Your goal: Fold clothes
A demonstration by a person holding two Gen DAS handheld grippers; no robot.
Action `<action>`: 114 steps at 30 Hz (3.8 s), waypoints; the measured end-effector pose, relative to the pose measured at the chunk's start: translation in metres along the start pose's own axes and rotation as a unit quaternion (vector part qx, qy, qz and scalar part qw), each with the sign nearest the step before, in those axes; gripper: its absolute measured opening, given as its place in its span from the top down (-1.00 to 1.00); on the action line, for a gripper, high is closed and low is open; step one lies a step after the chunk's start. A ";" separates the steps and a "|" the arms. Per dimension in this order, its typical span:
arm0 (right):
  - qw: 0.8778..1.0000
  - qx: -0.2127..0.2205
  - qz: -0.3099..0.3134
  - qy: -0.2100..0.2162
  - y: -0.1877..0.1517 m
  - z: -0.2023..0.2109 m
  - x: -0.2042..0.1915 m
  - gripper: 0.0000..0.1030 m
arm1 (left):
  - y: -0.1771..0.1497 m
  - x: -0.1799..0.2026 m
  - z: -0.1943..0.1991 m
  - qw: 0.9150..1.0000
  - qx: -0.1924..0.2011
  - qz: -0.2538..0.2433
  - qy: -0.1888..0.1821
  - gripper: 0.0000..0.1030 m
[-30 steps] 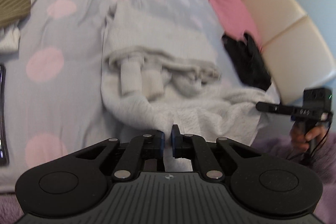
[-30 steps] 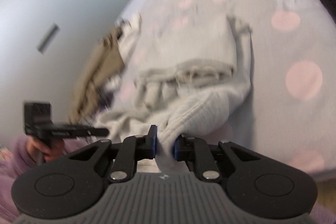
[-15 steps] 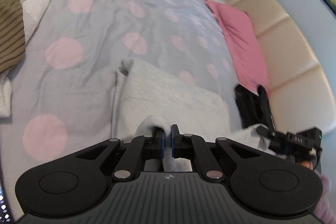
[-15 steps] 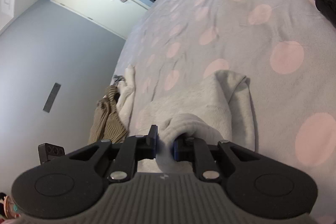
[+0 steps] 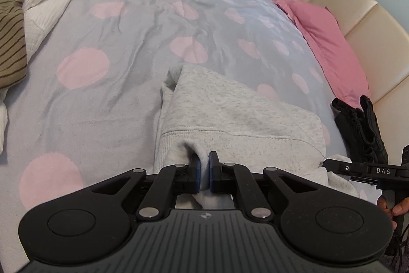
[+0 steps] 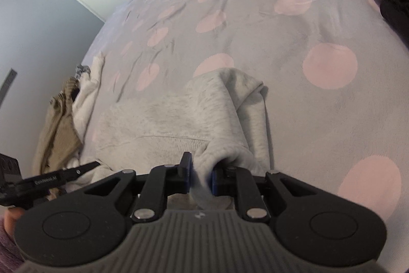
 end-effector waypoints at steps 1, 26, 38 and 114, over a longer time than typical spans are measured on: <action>1.000 -0.003 -0.002 -0.003 0.001 0.000 0.000 0.65 | 0.001 0.000 0.001 1.000 -0.002 0.001 -0.002 0.90; 0.999 0.035 0.033 -0.008 -0.017 0.086 -0.020 -0.59 | -0.007 0.001 0.086 0.999 0.005 -0.018 -0.028 -0.04; 0.990 0.022 0.134 -0.038 -0.074 0.105 -0.028 -0.16 | -0.049 -0.010 0.110 0.994 -0.022 -0.101 0.026 0.21; 0.967 0.029 -0.227 0.113 0.072 -0.013 0.005 -0.57 | 0.079 -0.008 -0.031 0.980 -0.038 0.117 -0.155 0.69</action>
Point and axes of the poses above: each gripper's, at about its wrist camera, not at the fingertips, and z roughly against the way its jaws point, x to its right, y to its top, the point moved 6 cm from there along -z, roughly the way its jaws point
